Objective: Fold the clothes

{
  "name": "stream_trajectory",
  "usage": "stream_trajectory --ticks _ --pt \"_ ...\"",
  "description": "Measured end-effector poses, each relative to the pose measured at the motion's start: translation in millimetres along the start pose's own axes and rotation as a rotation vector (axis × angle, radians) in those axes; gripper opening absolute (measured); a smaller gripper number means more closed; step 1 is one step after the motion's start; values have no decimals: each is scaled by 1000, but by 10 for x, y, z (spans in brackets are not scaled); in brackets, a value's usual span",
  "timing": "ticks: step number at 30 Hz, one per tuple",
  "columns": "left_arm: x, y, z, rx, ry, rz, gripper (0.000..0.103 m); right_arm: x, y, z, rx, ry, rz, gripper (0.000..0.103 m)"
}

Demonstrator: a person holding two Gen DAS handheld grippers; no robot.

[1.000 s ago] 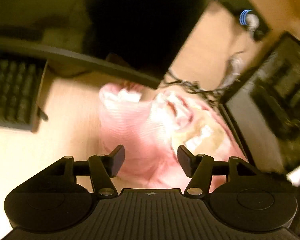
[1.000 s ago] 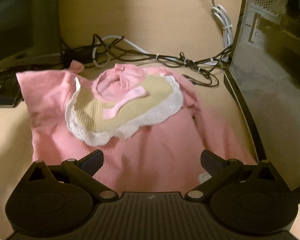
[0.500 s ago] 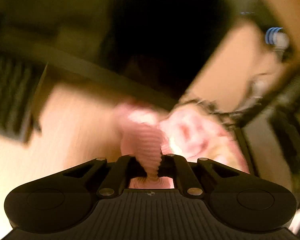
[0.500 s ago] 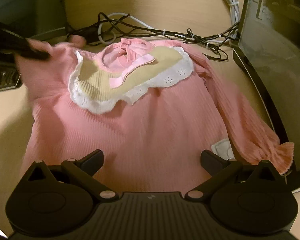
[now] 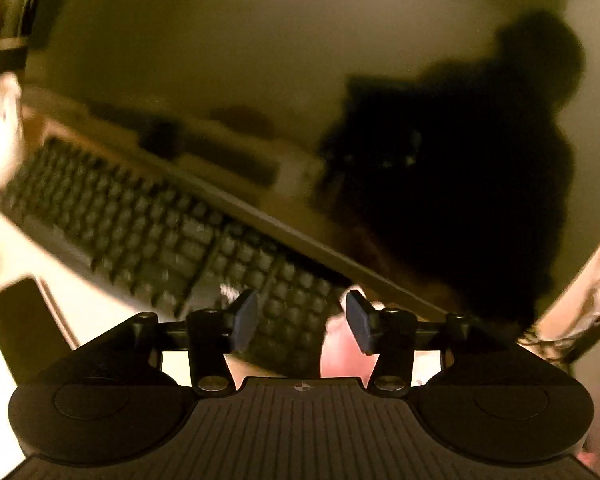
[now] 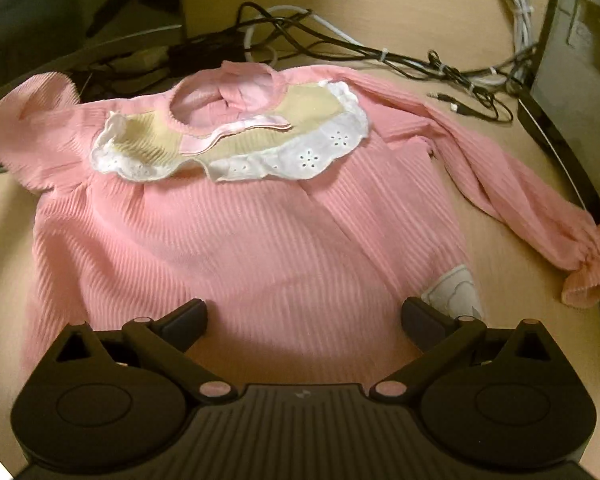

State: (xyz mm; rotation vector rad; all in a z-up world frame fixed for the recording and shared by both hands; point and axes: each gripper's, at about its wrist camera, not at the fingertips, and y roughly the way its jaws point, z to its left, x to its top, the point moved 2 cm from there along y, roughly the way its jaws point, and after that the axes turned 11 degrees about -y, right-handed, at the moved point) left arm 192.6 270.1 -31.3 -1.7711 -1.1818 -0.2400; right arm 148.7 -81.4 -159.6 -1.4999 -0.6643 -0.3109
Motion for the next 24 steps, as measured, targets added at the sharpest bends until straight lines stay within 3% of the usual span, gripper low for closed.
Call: stream_trajectory --ticks 3,11,15,16,18,21,24 --pt "-215 8 -56 -87 26 108 70 57 -24 -59 46 6 34 103" --pt "-202 507 -115 18 -19 171 72 18 -244 -152 29 -30 -59 103" --pt "-196 755 -145 70 -42 202 71 -91 -194 -66 44 -51 -44 103" --pt "-195 817 -152 83 -48 210 64 -107 -187 -65 45 -51 -45 103" --pt "-192 940 -167 109 -60 225 14 -141 -171 -64 48 -50 -46 103" --pt "-232 774 -208 107 -40 219 8 -190 -149 -63 52 -48 -47 103" --pt "-188 238 -211 -38 -109 240 8 -217 -137 -107 66 -26 -57 103"
